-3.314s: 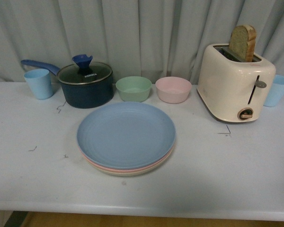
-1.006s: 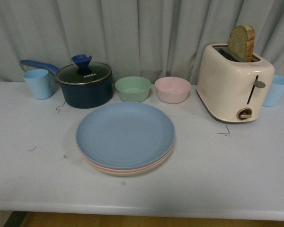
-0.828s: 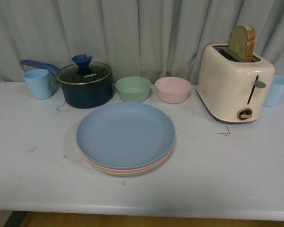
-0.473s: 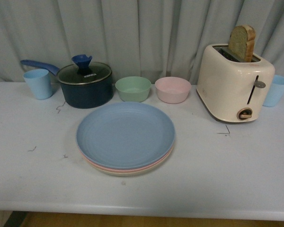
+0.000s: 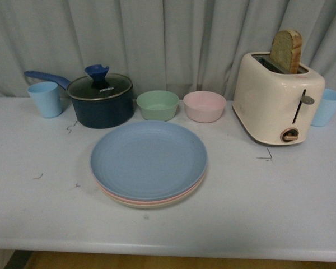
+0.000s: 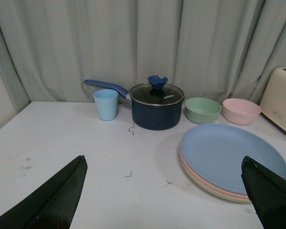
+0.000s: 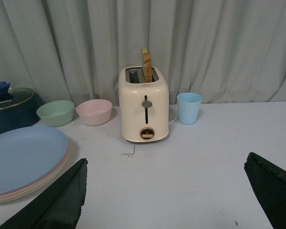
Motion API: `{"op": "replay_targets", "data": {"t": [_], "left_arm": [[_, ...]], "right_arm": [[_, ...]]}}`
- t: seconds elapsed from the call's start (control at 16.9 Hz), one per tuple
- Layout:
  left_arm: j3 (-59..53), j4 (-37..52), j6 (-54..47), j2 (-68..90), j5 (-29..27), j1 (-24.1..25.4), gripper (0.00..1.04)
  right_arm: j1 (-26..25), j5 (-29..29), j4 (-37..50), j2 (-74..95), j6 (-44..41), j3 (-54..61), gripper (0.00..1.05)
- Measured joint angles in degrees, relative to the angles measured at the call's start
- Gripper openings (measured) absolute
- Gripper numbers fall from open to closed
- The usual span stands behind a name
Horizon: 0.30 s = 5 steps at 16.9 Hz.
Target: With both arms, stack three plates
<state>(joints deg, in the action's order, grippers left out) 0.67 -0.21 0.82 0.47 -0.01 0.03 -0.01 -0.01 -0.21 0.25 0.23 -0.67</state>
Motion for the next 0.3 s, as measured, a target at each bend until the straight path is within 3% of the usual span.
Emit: {"op": "replay_targets", "data": {"t": [0.3], "left_arm": [[0.00,0.02,0.00,0.00,0.00,0.00,0.98]], "right_arm": [[0.00,0.02,0.00,0.00,-0.04,0.00,0.98]]}}
